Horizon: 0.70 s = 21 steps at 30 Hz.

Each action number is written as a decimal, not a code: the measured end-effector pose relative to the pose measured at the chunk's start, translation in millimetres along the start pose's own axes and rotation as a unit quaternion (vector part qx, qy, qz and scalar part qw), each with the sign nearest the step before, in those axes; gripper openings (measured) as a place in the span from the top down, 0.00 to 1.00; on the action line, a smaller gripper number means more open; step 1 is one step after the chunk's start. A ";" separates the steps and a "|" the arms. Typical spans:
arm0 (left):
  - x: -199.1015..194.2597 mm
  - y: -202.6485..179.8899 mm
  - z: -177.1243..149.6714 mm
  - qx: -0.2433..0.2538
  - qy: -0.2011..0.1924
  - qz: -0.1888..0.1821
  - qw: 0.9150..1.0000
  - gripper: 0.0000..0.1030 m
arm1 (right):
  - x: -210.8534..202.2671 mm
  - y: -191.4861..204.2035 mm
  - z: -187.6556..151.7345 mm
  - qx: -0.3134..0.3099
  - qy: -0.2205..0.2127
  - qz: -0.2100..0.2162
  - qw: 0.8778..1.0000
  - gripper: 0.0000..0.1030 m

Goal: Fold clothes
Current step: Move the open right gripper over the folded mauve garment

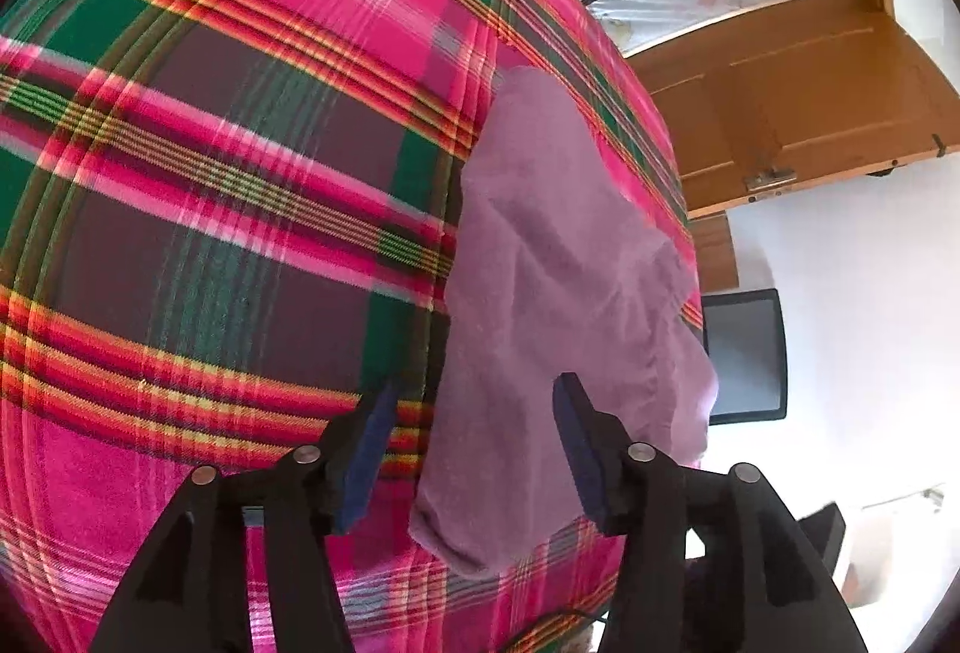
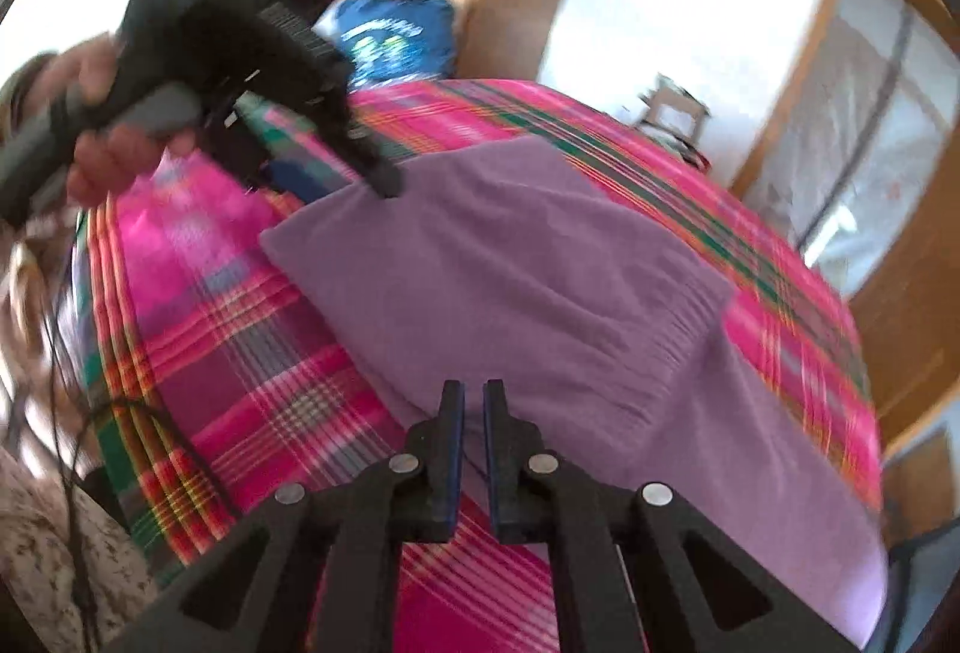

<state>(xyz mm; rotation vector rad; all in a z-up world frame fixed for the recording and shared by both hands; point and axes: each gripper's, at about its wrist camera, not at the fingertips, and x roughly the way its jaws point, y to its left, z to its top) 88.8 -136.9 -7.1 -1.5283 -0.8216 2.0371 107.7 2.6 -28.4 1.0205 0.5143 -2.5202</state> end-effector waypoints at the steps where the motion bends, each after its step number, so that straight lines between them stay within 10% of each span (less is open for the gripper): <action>1: -0.2 -2.5 -1.3 0.012 -0.005 0.004 1.000 0.40 | -0.9 -4.5 0.6 0.013 0.003 0.000 1.000 0.92; 21: 17.0 -27.7 2.7 0.064 -0.021 0.026 0.997 0.30 | -47.0 -15.6 -18.0 0.117 -0.026 0.015 0.993 0.70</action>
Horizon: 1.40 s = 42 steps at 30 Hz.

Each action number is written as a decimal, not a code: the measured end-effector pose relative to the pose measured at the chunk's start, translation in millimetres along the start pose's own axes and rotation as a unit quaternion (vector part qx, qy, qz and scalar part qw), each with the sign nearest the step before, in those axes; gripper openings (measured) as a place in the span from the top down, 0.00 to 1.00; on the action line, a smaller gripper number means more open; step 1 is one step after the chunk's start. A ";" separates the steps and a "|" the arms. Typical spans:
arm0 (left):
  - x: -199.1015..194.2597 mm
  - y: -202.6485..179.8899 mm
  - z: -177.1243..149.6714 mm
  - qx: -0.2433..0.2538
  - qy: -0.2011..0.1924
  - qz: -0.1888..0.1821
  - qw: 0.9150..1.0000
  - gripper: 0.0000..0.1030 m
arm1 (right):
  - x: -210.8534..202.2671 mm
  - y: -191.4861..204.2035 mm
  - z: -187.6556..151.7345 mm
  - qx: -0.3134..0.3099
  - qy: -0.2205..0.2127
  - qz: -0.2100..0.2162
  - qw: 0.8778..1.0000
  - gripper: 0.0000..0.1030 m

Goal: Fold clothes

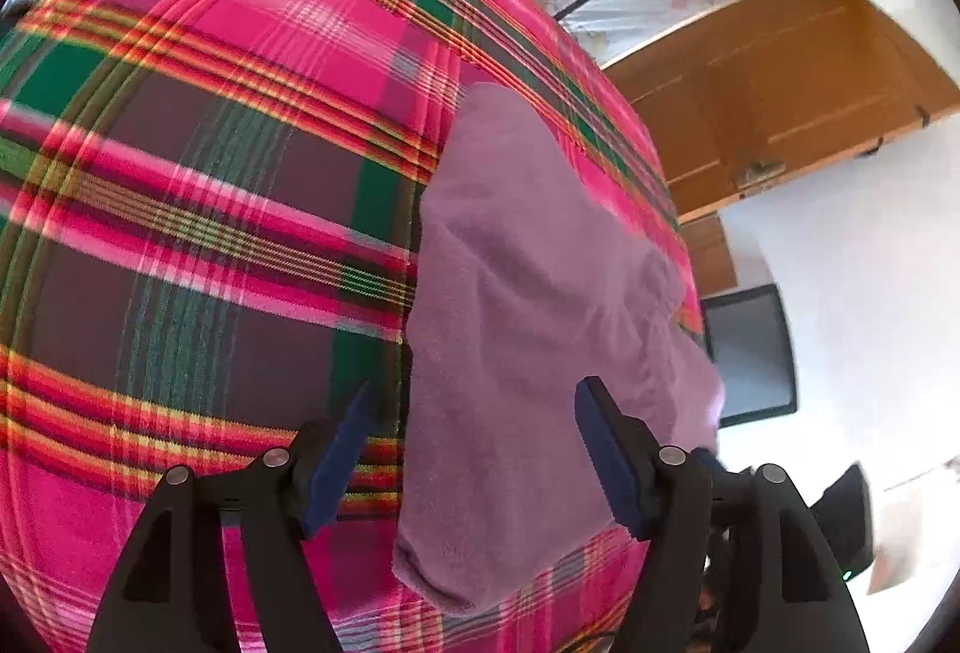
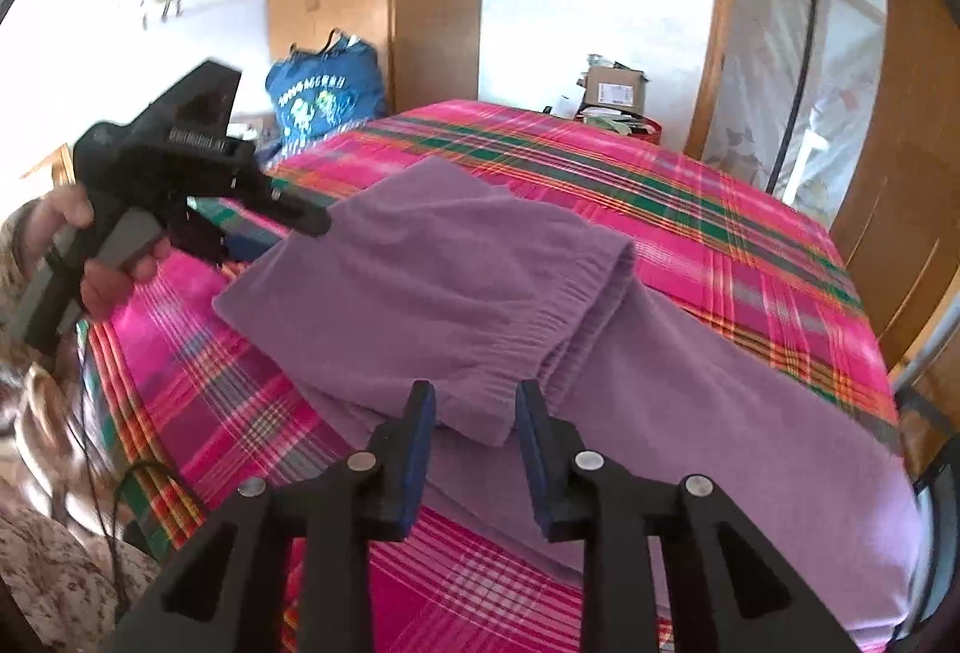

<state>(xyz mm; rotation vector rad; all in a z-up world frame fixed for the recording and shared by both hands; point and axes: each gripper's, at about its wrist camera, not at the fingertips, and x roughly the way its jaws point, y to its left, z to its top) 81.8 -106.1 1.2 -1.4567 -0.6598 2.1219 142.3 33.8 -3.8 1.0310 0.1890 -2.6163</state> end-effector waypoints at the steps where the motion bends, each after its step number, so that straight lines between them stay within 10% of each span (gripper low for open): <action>1: 0.8 -1.0 0.5 0.001 0.000 0.001 1.000 0.30 | -0.5 -4.9 -1.3 0.017 0.003 0.004 1.000 0.68; 19: 19.7 4.8 21.0 0.000 0.042 -0.079 0.996 0.29 | 15.7 -21.4 7.2 0.081 -0.002 0.057 0.995 0.66; 29: 24.6 19.0 29.2 -0.043 0.062 -0.086 0.993 0.56 | 24.8 24.9 31.9 0.013 -0.013 0.071 0.997 0.55; 33: 29.2 26.9 28.3 -0.061 0.068 -0.082 0.992 0.88 | 31.1 28.9 35.4 0.018 -0.006 0.069 0.997 0.55; 42: 18.3 28.9 32.3 -0.062 0.037 -0.085 0.994 0.90 | 48.2 40.3 42.5 0.011 0.011 0.052 0.999 0.55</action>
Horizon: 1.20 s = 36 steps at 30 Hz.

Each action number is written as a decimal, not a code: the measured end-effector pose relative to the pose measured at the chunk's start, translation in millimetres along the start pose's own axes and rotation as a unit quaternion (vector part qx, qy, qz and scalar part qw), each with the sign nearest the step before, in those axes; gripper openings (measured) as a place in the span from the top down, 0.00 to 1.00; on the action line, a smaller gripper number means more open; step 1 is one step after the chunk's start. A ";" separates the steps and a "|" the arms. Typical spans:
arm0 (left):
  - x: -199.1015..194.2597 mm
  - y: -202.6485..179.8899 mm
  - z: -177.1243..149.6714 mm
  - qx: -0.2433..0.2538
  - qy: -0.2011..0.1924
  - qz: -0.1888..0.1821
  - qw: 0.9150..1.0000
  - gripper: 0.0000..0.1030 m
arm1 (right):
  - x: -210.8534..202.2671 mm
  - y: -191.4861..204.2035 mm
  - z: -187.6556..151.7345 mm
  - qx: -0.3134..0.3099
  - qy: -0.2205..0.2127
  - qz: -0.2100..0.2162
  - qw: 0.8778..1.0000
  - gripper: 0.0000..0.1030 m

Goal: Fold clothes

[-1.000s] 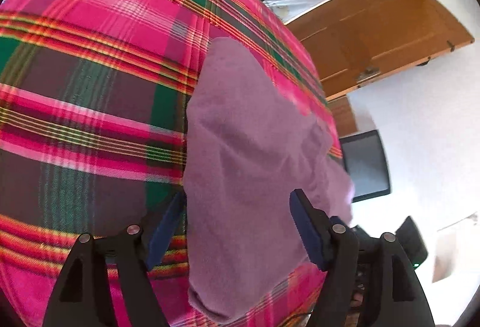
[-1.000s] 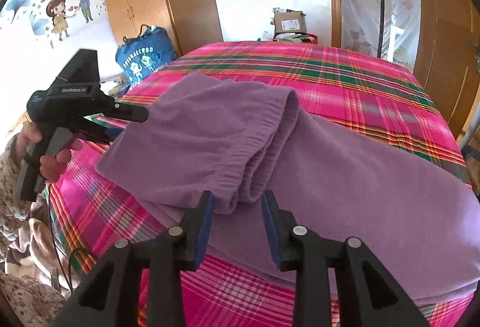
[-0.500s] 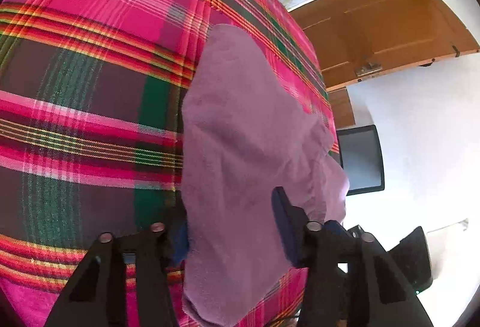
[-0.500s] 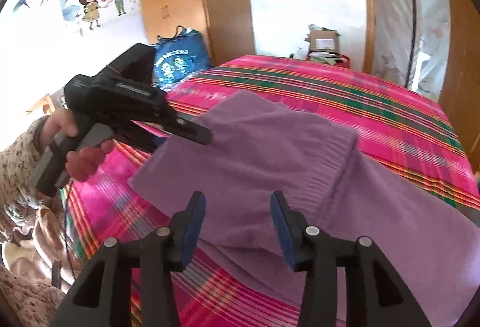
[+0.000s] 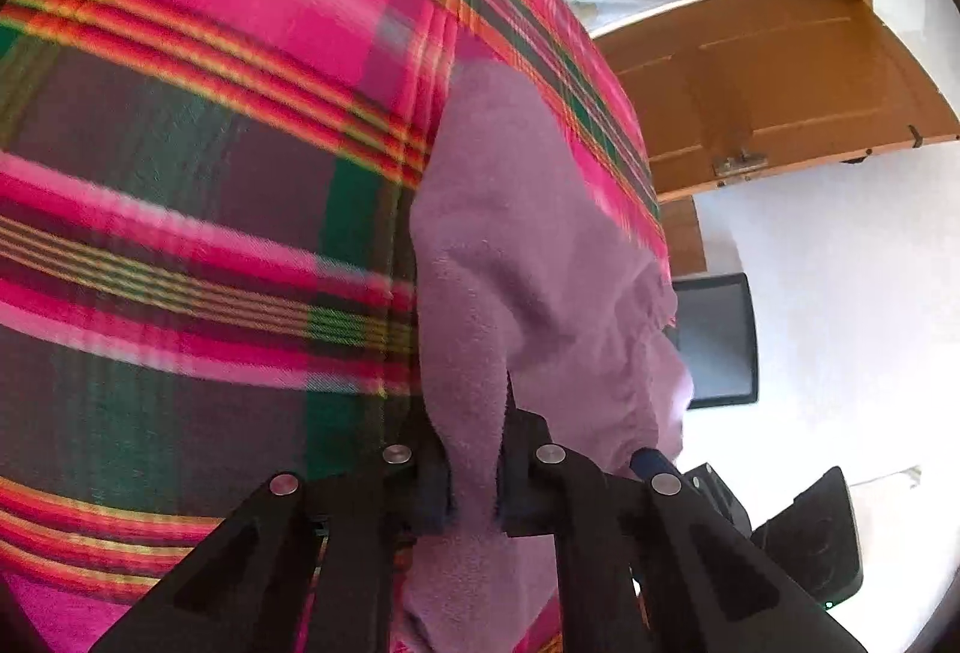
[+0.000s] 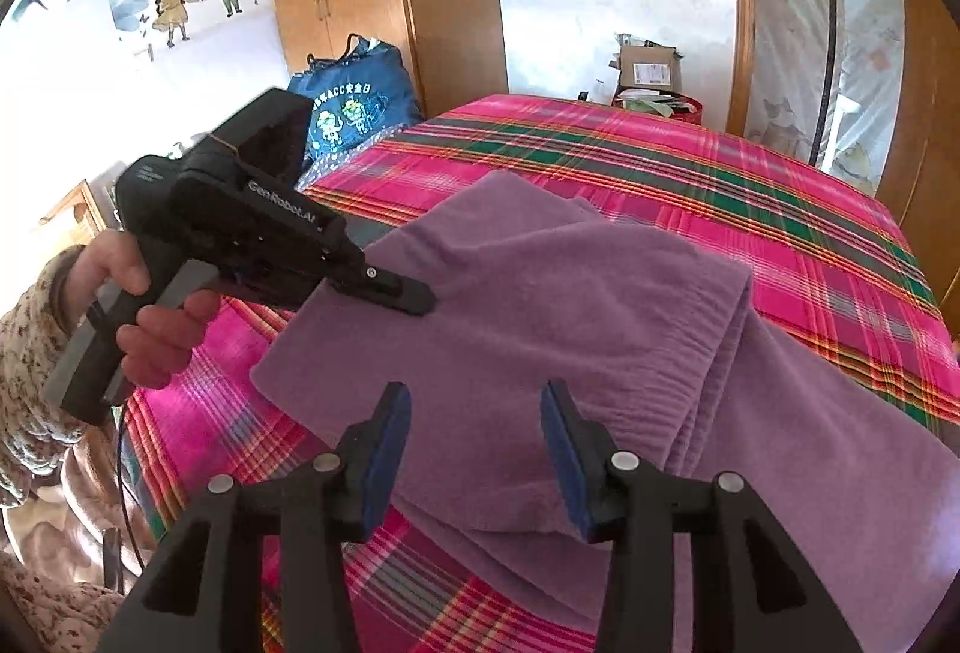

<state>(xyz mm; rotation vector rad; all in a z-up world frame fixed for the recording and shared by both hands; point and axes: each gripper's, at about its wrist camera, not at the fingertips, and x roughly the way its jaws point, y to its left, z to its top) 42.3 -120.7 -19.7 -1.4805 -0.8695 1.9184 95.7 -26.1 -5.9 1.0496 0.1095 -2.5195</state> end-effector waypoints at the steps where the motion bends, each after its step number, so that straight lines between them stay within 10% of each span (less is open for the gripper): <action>1: -3.8 0.5 0.8 -0.001 -0.004 -0.005 1.000 0.90 | 2.2 1.7 0.9 -0.002 0.002 -0.001 1.000 0.55; 25: -97.4 55.0 -4.5 -0.026 -0.087 0.057 0.994 0.90 | 14.7 34.8 12.3 -0.021 0.006 0.043 0.999 0.55; 36: -101.1 60.2 -13.7 -0.037 -0.084 0.097 0.991 0.80 | -10.1 -25.0 -7.6 0.051 0.006 -0.031 0.998 0.55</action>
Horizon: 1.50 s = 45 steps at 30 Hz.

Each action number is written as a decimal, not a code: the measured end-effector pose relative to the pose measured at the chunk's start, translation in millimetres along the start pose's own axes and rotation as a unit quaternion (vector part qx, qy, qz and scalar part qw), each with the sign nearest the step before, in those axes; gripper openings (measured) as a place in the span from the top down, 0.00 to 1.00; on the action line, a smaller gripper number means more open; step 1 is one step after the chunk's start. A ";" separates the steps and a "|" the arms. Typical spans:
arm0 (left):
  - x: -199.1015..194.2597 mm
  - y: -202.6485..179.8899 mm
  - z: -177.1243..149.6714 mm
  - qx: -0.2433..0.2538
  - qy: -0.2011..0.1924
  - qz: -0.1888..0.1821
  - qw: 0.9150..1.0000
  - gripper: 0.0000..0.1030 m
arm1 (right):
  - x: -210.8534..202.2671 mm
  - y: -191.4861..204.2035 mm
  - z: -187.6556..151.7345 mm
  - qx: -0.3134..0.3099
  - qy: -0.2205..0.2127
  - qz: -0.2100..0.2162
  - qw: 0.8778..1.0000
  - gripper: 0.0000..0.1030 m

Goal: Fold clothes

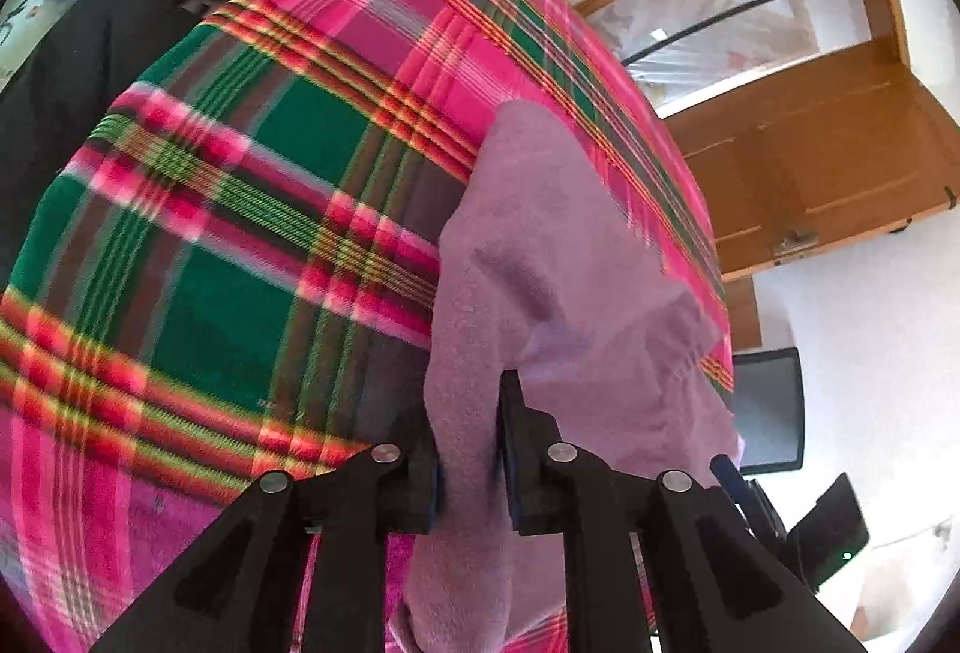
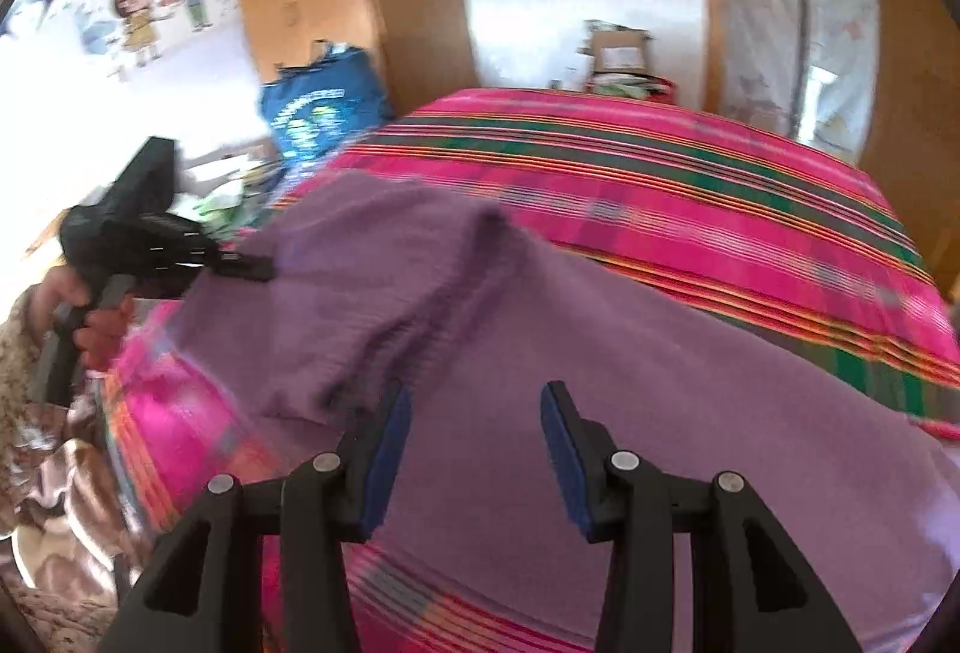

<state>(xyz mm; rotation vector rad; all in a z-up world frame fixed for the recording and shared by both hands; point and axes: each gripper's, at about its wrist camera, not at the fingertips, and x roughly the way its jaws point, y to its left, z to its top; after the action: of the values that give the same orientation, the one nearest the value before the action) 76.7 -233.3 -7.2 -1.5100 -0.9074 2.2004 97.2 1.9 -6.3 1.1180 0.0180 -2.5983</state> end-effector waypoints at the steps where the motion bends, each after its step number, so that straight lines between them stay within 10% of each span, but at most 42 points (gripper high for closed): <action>1: -2.7 -0.3 -1.3 0.000 -0.001 0.005 1.000 0.79 | -1.0 -6.3 -1.8 0.005 0.005 -0.013 1.000 0.55; 18: -51.4 -39.0 -31.6 0.009 -0.058 0.057 0.997 0.69 | -65.6 -148.4 -71.6 0.115 0.035 -0.176 0.977 0.55; 31: 59.5 -208.9 -79.5 0.199 0.042 0.014 0.979 0.61 | -143.5 -244.8 -106.6 0.181 -0.011 -0.215 0.960 0.60; 45: 161.0 -293.8 -139.1 0.304 0.150 0.005 0.941 0.61 | -126.8 -302.2 -92.1 0.177 -0.020 -0.178 0.968 0.73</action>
<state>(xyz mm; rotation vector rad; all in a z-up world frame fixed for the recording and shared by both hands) 115.7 124.4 38.6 -1.4622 -0.0967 1.9189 157.3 336.9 -13.5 1.2778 -0.2929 -3.0288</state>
